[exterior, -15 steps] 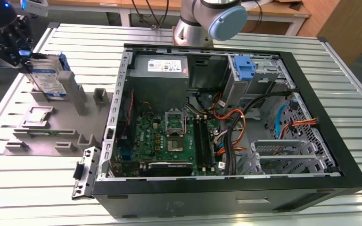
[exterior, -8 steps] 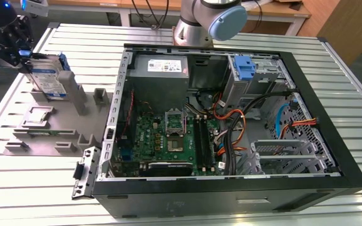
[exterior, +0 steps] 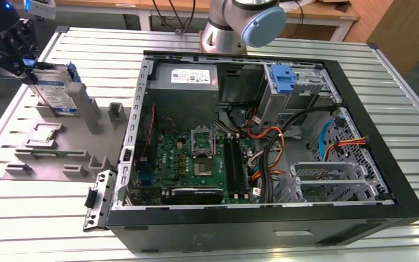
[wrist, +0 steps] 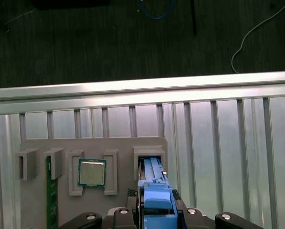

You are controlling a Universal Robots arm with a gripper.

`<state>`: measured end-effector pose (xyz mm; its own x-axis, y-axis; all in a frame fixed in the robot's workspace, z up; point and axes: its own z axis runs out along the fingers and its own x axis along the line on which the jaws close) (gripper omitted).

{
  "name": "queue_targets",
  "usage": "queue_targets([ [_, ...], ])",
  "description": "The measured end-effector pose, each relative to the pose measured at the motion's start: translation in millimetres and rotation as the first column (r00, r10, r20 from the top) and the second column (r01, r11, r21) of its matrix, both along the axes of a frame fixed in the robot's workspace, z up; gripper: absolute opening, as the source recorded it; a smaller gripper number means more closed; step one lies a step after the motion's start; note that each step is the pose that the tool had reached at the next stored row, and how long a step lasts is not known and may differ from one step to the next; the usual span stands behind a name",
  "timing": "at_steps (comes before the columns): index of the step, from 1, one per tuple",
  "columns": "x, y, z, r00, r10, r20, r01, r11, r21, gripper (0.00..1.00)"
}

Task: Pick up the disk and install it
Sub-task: 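Pick up the disk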

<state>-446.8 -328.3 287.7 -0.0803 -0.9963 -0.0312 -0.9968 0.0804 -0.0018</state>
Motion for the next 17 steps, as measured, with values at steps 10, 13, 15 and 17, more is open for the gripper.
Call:
queue_targets([
  [10,0.0,0.0,0.0,1.0000,0.000,0.0000,0.000,1.0000,0.0000,0.37],
  [13,0.0,0.0,0.0,1.0000,-0.001,0.0000,0.001,1.0000,0.0001,0.37],
  [15,0.0,0.0,0.0,1.0000,-0.001,0.0000,0.001,1.0000,0.0001,0.38],
  [17,0.0,0.0,0.0,1.0000,0.000,0.0001,0.000,1.0000,0.0000,0.44],
])
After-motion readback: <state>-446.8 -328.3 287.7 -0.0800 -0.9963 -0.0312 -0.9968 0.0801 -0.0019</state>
